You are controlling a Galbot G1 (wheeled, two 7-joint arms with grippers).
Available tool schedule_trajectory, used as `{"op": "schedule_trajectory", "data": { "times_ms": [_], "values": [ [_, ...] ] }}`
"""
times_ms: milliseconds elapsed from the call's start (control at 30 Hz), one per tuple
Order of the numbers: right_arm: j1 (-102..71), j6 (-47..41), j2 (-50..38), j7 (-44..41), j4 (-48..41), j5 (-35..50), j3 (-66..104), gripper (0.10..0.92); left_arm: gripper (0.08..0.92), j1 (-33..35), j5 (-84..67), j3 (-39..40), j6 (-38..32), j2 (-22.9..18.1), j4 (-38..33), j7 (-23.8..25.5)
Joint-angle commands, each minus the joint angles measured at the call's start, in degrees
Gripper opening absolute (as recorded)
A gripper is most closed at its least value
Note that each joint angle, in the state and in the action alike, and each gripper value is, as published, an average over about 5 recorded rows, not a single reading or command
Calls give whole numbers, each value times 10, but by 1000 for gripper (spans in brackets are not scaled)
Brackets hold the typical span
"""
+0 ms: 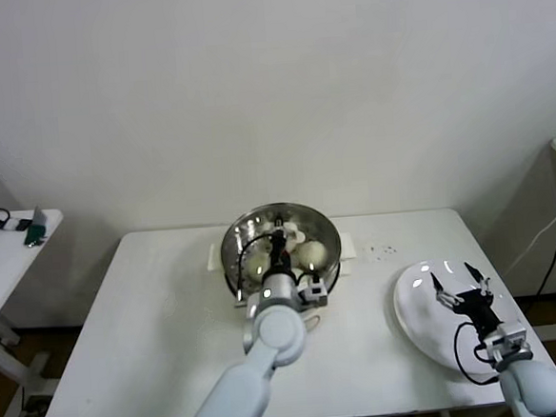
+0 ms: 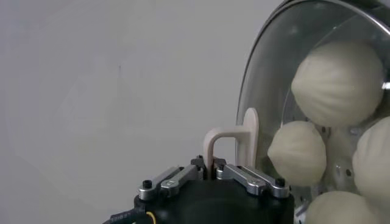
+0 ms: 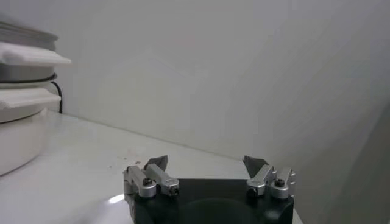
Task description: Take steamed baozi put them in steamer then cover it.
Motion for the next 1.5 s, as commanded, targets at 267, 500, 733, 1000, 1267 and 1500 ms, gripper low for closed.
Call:
{"op": "schedule_trajectory", "data": {
  "times_ms": [267, 500, 733, 1000, 1267, 1500],
  "values": [
    [-2, -1, 2, -6, 2, -1, 5, 823, 150, 9, -16, -2, -5, 3, -5, -21],
    [-3, -30, 1, -4, 14, 15, 9, 823, 268, 11, -38, 3, 4, 27, -50, -16],
    [-2, -68, 3, 2, 23, 13, 7, 823, 467, 21, -73, 8, 17, 65, -114, -4],
    [4, -100, 4, 15, 29, 24, 9, 823, 701, 69, -158, -10, 10, 119, -199, -32],
    [11, -118, 3, 17, 31, 23, 9, 823, 820, 135, -266, -35, -32, 180, -284, -59],
    [4, -99, 1, 11, 40, 25, 10, 823, 823, 221, -422, -152, -106, 214, -327, -181]
  ]
}}
